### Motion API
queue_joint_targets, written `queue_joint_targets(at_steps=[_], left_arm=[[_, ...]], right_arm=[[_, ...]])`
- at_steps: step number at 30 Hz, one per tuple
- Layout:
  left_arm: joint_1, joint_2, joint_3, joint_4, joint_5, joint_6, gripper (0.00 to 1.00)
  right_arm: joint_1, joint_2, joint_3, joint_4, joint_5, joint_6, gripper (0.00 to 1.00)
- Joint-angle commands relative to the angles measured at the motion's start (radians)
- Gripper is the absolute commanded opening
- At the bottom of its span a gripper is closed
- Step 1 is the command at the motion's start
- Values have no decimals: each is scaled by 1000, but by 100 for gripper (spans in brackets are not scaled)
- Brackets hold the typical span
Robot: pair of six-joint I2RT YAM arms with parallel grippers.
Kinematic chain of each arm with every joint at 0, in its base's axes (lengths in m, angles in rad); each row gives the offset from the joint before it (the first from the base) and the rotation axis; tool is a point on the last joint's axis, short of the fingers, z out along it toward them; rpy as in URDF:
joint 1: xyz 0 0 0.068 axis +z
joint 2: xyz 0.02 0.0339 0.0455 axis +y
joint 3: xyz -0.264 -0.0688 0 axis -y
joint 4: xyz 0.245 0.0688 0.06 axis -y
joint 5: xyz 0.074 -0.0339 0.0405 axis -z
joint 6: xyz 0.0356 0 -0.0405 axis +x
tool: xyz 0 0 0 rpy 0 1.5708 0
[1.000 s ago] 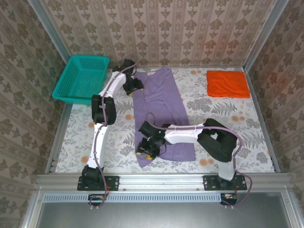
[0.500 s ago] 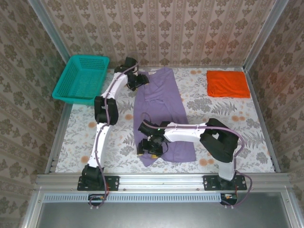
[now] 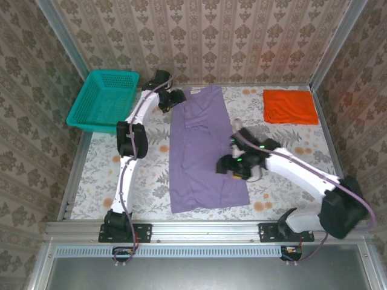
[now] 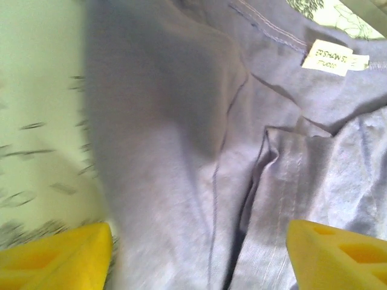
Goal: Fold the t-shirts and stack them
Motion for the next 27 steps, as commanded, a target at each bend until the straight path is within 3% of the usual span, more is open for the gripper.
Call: queue_joint_targets(at_steps=[1,8,12,15,19,27], left_arm=[[4,-217,-53,-64,-113,-21,80],[-52,-449,-272,-255,-240,28,77],[-109,-623,-538,-277,-244,25,72],[-156,-766,-838,-234,-154,-33,61],[-247,-976,-1212,-172,-51,-96,55],[-368,-1257,-1716,0,194,-207,48]], right_arm=[[-139,-129,-133,-69,10,-81,71],[-177,-144,-269,-15,55,-102,68],[-188,-115,-332,37,3,-109,64],[-188,-118,-342,45,-16,-107,63],[-188,-107,-363,66,-66,-77,58],[-187,-32,-395,67,-75,-16,50]])
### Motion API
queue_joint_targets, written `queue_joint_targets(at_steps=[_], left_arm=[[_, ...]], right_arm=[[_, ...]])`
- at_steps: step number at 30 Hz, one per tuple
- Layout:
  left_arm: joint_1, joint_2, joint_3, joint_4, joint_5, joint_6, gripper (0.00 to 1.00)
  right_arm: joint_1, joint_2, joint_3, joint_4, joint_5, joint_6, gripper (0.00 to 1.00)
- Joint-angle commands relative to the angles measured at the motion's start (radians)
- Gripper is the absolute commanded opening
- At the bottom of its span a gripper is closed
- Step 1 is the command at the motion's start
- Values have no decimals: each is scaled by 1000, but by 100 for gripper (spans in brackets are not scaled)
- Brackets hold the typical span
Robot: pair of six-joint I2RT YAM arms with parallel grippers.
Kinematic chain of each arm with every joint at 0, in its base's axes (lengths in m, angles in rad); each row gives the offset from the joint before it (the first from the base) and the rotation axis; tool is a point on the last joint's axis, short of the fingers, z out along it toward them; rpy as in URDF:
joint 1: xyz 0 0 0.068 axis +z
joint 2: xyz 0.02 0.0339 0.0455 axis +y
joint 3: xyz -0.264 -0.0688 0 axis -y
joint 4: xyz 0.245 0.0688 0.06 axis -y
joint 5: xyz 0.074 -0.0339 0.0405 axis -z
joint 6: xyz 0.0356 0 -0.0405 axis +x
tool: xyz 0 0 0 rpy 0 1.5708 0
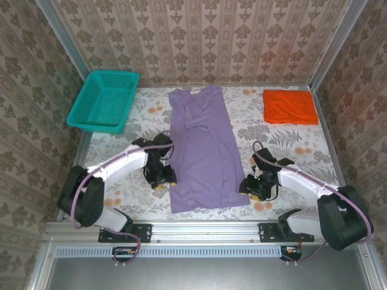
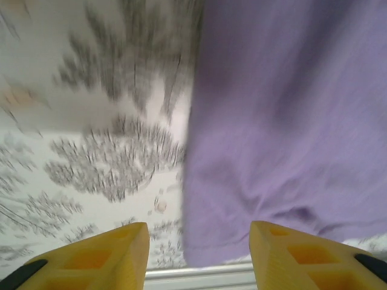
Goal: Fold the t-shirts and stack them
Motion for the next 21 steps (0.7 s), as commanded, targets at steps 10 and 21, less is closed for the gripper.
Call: queue_joint_targets(at_steps=[10,21], left_arm=[[-127,-69,-258,297,225,-144,49],[-141,-27,-300,308,178,-141,40]], right_arm=[[-1,-25,-67,-19,-12,66,47],[-1,35,-85,53,-84,46,24]])
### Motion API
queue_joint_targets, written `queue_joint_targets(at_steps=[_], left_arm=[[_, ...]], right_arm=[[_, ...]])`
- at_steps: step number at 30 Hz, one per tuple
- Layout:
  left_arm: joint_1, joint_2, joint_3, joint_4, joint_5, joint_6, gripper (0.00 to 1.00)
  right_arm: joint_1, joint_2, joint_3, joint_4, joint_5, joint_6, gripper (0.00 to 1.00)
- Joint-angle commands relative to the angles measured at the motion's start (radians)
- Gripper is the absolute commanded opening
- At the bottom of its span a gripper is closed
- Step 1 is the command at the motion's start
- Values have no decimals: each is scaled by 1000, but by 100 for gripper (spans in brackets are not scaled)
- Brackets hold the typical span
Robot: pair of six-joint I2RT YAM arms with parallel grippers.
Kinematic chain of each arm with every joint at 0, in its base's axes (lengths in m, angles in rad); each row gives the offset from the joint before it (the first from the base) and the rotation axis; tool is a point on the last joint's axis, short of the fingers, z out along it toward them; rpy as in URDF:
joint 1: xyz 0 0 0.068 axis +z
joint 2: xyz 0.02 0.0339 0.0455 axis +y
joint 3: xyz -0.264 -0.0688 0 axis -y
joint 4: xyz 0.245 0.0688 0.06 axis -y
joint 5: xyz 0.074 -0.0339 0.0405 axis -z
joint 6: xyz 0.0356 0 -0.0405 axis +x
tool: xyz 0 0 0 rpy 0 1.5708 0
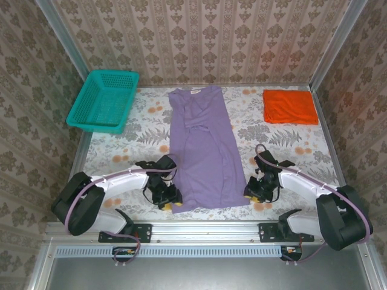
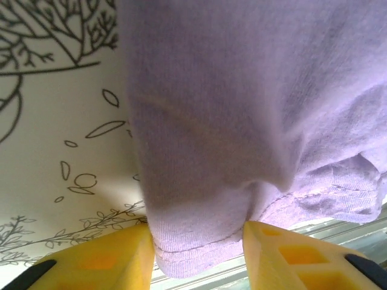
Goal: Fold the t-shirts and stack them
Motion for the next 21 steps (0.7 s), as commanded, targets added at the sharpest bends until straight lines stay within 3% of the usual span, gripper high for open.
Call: queue_joint_targets(at_steps=[1,3,7,11,16,21], left_arm=[[-10,30,-32,30,-14,-16,39],[-15,38,-42,48,-15,-26,37],[-16,34,-36,39,-33,-32,18],[-17,3,20,-56,-55,-12,0],[-17,-106,98,-196,-65,6,0],[-35,-224,24,-242,-61,-67,0]], right_arm=[[18,34,-48,49,-92,2,22],[18,28,-51,51,-99,-1,18],[19,16,-48,50,-114,-10,1],[18,-28,-24,31,-150,4,0],[18,-162,12,-14,-199,46,0],[25,-236,-29,-85,-239,82,0]])
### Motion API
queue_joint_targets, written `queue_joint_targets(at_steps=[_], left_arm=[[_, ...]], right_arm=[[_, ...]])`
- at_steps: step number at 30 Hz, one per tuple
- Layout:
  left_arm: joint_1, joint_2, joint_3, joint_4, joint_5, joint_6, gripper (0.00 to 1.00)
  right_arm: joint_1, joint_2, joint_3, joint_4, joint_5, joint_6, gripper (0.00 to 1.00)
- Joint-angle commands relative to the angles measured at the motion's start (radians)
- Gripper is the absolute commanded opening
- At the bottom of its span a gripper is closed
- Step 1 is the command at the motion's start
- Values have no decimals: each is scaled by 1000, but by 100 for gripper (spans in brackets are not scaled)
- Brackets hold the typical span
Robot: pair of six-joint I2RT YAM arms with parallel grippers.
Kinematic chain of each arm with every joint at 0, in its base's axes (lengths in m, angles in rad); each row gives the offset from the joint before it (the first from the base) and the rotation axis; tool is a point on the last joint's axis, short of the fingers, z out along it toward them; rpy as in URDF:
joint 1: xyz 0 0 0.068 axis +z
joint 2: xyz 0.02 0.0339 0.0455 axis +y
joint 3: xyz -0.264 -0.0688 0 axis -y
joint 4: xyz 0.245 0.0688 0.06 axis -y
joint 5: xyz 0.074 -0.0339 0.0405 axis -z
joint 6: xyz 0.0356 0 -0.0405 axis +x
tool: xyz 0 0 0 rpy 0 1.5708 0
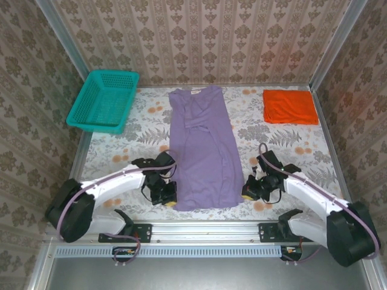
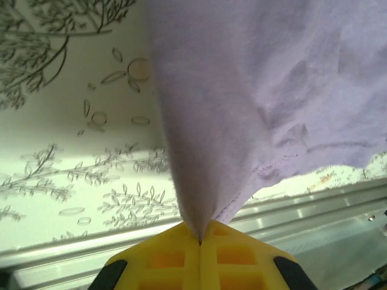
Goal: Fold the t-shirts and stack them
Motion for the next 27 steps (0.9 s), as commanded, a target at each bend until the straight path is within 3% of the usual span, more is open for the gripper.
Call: queue_joint_targets(at_steps=[1,7,14,20,27], left_arm=[[-25,-80,-67,-78,-3,-71,0],[-40,-207,-160,-60,39,-203,0],[38,-186,-76,-90,68,-160,0],[254,-53,144,-102,120,-37,0],[401,312,471,-72,193,95,0]], right_arm=[[18,-56,-25,-99,-69,48,0],[34,-151,-29,-203,-72,66,0],[33,-107,63,-146,-64,99,0],[-40,70,243,16,-49,150,0],[-146,462,560,82,-2,127,0]])
